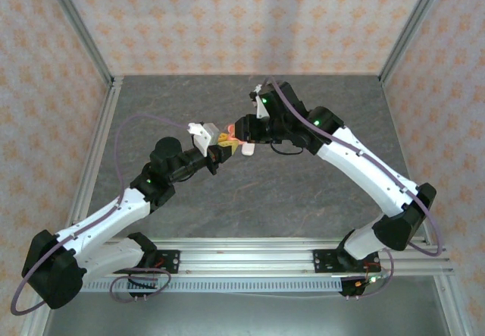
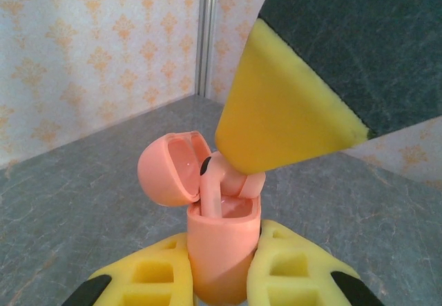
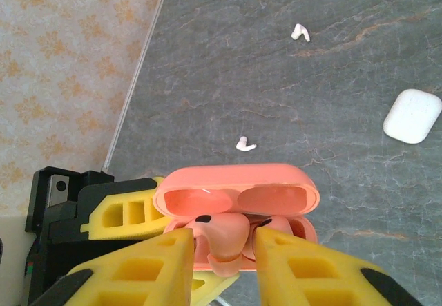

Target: Insert the wireless bluetooth earbuds into the charging case

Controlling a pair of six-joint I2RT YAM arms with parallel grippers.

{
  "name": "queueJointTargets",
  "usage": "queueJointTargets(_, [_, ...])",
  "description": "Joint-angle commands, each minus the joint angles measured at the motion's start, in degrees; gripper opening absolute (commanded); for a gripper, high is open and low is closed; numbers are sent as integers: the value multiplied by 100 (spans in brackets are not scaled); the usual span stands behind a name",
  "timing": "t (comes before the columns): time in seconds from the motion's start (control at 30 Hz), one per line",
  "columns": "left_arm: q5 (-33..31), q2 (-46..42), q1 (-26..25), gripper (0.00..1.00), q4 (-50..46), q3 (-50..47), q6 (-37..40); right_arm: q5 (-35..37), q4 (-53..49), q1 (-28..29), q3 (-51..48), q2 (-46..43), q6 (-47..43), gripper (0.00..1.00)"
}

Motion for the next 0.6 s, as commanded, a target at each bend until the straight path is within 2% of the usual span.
queueJointTargets(0.0, [-3, -124, -17, 0, 171, 68, 116, -189, -66, 5, 47, 109, -205, 27])
queueJointTargets(0.57, [3, -63, -14, 0, 232, 67, 131, -452, -123, 5, -80, 31, -1147, 9])
